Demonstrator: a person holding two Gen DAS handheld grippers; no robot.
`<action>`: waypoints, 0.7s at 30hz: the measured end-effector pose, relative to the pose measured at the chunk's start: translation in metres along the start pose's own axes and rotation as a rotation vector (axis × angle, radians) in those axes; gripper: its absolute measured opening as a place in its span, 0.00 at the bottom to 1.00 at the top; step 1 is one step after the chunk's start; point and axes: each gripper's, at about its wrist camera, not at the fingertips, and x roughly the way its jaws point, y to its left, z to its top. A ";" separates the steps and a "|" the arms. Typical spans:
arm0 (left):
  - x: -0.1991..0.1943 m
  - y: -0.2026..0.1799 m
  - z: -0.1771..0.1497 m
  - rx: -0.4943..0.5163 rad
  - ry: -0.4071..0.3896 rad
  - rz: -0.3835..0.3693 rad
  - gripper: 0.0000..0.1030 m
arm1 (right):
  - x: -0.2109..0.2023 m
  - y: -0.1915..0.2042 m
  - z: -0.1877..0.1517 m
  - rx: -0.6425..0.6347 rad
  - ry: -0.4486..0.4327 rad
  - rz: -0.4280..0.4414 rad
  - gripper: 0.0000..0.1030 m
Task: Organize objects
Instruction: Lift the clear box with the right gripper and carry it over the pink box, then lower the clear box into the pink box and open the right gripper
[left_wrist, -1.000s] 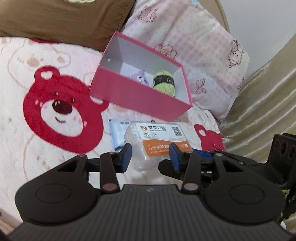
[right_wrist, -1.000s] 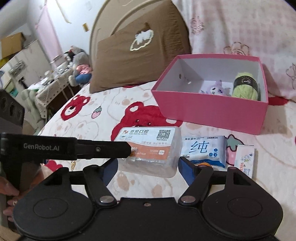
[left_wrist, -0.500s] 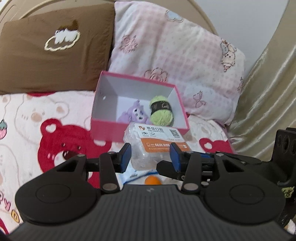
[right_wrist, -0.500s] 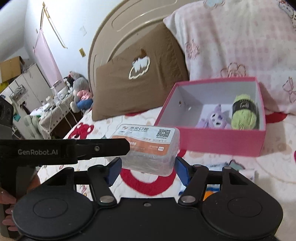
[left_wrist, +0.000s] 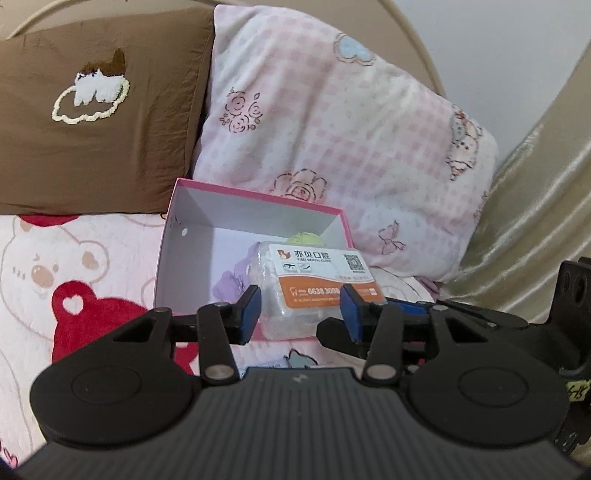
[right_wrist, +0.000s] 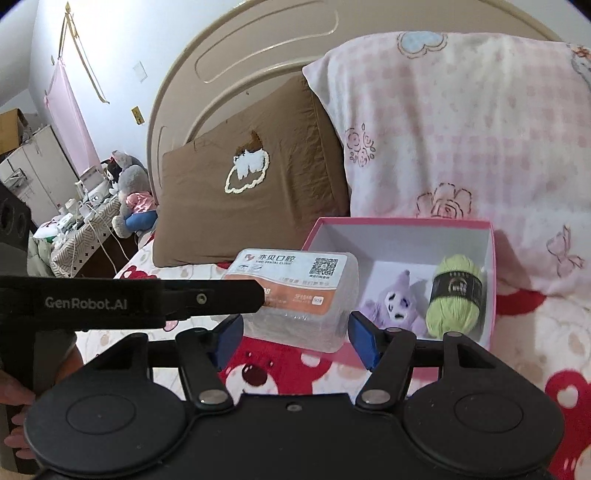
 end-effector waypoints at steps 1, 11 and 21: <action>0.007 0.005 0.005 -0.017 0.002 0.000 0.43 | 0.007 -0.004 0.005 0.003 0.003 0.002 0.66; 0.079 0.046 0.029 -0.051 -0.069 0.048 0.43 | 0.083 -0.040 0.034 0.012 0.026 -0.012 0.60; 0.177 0.079 0.048 -0.022 0.008 0.168 0.48 | 0.190 -0.077 0.051 -0.077 0.154 -0.052 0.58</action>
